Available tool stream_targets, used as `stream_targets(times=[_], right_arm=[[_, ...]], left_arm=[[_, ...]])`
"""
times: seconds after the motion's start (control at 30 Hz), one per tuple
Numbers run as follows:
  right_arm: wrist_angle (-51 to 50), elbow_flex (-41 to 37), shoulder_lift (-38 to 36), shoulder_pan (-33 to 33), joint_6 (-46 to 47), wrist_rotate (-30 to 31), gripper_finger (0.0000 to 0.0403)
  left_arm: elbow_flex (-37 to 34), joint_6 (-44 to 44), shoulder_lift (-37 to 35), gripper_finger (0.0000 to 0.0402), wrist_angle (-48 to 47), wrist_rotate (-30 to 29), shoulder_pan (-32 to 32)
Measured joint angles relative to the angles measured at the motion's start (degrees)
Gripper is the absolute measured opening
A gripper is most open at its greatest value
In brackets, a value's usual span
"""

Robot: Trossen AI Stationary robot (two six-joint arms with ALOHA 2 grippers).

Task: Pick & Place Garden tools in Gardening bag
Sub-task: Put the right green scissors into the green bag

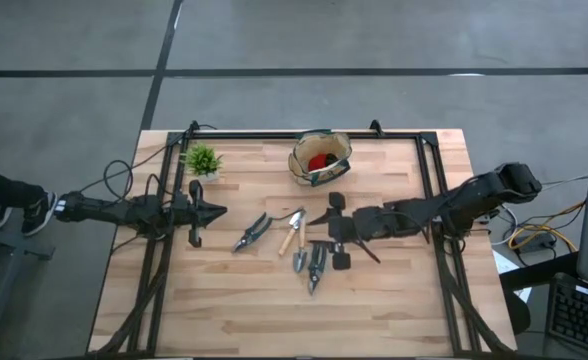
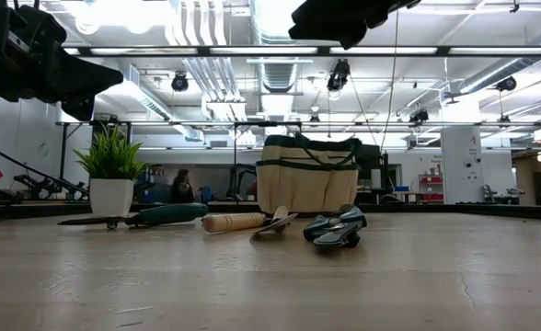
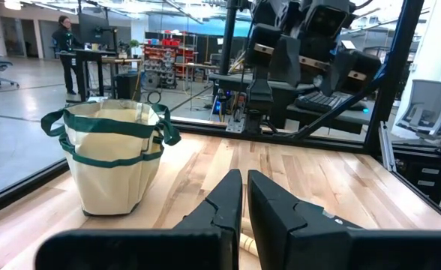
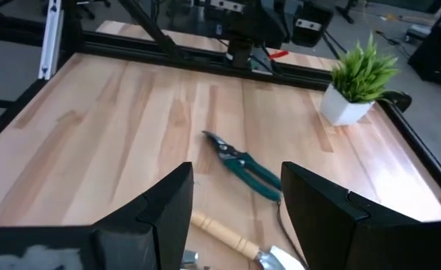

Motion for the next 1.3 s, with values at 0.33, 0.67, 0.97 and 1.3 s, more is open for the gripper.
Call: stream_targets(times=[0.33,0.67,0.97,1.3], right_arm=[[0.09,-0.83,0.00,0.37,1.22,-0.02,0.0194],[0.23,-1.06,0.00,0.37,1.22,-0.01,0.0194],[0.28,-1.42,0.00,0.35,1.22,0.14,0.0194],[0.34,-1.42,0.00,0.35,1.22,0.49,0.0194]], left_arm=[[0.00,0.00,0.00,0.0030,0.02,0.00,0.00],[0.00,0.00,0.01,0.0030,0.02,0.00,0.00],[0.00,0.00,0.01,0.0030,0.00,0.00,0.00],[0.00,0.00,0.01,0.0030,0.02,0.00,0.00]])
